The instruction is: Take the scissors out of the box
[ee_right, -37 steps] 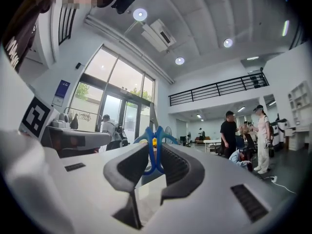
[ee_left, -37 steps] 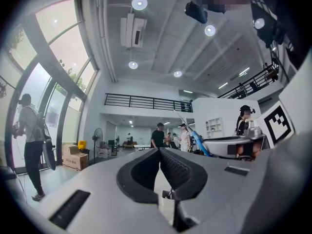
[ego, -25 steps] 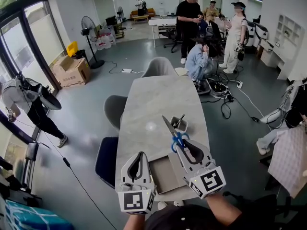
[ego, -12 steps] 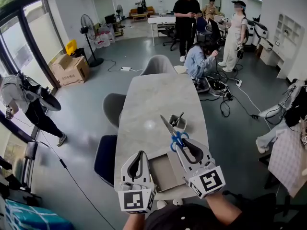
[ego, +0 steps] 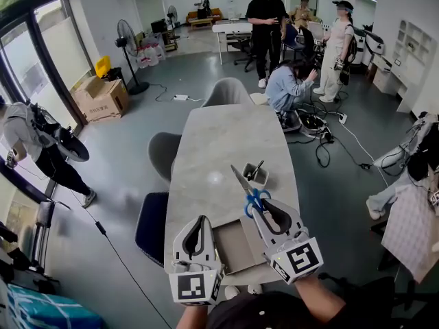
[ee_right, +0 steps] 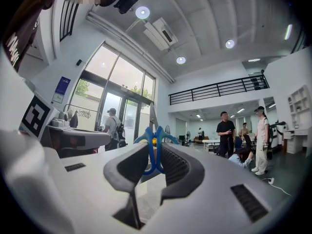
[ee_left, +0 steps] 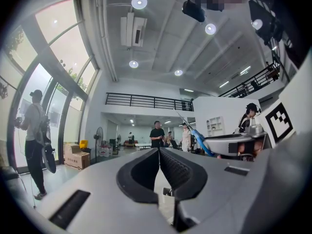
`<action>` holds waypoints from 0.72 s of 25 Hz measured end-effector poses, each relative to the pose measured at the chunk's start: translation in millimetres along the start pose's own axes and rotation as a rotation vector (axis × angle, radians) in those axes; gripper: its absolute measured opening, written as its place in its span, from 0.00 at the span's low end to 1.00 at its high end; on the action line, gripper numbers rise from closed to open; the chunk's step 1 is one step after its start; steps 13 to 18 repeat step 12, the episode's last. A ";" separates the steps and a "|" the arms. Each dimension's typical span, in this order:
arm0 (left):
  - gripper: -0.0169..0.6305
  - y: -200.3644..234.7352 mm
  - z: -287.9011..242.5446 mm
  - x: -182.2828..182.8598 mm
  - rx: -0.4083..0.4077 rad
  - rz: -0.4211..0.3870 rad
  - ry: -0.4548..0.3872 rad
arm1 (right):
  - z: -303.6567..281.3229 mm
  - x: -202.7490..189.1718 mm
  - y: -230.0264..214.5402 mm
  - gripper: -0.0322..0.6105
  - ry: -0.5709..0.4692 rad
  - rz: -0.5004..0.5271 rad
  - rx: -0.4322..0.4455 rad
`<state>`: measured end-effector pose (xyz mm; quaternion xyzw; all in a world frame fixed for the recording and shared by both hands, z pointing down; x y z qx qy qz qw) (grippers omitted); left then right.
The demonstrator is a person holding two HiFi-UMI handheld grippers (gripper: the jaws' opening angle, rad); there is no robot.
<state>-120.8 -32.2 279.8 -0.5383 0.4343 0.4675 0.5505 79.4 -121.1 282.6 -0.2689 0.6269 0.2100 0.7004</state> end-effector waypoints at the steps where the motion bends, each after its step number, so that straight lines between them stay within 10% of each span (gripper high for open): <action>1: 0.05 0.4 -0.2 -0.4 0.000 0.001 0.001 | -0.3 1.0 -0.2 0.17 -0.001 0.000 -0.001; 18: 0.05 -0.1 -4.4 2.6 -0.012 0.003 0.000 | -0.3 4.8 -0.7 0.17 -0.002 0.002 -0.011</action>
Point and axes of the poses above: the fingertips, and each gripper's own axes: z backward along the fingers, y to its left, x out of its top, the point moved 10 cm from there along z, backward along the fingers, and after that the axes turned 11 degrees about -z, right-handed, at the moved point
